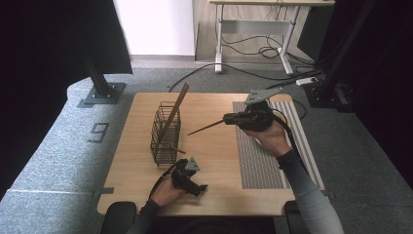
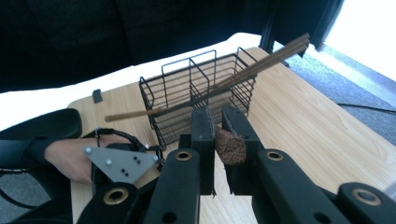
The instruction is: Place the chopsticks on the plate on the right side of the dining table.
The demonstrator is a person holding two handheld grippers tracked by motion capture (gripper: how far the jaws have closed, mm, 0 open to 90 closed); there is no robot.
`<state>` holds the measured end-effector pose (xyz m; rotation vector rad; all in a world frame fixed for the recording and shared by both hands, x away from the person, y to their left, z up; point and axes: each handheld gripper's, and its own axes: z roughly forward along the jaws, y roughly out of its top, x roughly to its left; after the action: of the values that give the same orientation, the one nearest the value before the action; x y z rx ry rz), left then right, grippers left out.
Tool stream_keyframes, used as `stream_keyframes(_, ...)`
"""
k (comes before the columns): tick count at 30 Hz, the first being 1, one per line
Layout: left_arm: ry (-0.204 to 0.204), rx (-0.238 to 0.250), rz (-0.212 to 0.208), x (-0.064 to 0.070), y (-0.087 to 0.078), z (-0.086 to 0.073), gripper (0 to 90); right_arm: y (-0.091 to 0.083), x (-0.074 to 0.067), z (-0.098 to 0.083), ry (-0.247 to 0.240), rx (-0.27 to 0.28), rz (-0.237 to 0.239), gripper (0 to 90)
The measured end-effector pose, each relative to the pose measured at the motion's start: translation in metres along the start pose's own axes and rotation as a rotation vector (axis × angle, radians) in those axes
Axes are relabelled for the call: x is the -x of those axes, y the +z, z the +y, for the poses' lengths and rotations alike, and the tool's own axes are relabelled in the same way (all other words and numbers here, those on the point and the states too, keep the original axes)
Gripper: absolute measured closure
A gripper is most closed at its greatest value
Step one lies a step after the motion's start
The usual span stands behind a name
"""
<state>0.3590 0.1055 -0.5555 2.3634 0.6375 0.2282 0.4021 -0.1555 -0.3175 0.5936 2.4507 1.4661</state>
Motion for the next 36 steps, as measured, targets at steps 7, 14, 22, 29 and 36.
stream_keyframes(7,-0.014,-0.001,0.0,0.001,-0.004,0.004,3.3,-0.006,0.003,-0.017,0.003,-0.012,-0.021,83.2)
stream_keyframes(14,-0.014,0.035,-0.006,0.001,-0.012,0.009,2.8,-0.008,0.002,-0.038,0.009,-0.029,-0.02,83.1)
stream_keyframes(22,-0.003,0.067,-0.001,0.002,-0.018,0.014,6.1,-0.007,0.0,-0.066,0.022,-0.047,-0.004,83.2)
stream_keyframes(29,0.006,0.089,0.006,0.004,-0.021,0.018,14.2,-0.01,-0.008,-0.089,0.035,-0.048,0.024,83.1)
stream_keyframes(36,0.033,0.101,-0.003,0.008,-0.021,0.022,19.0,-0.011,-0.019,-0.097,0.027,-0.061,0.05,83.2)
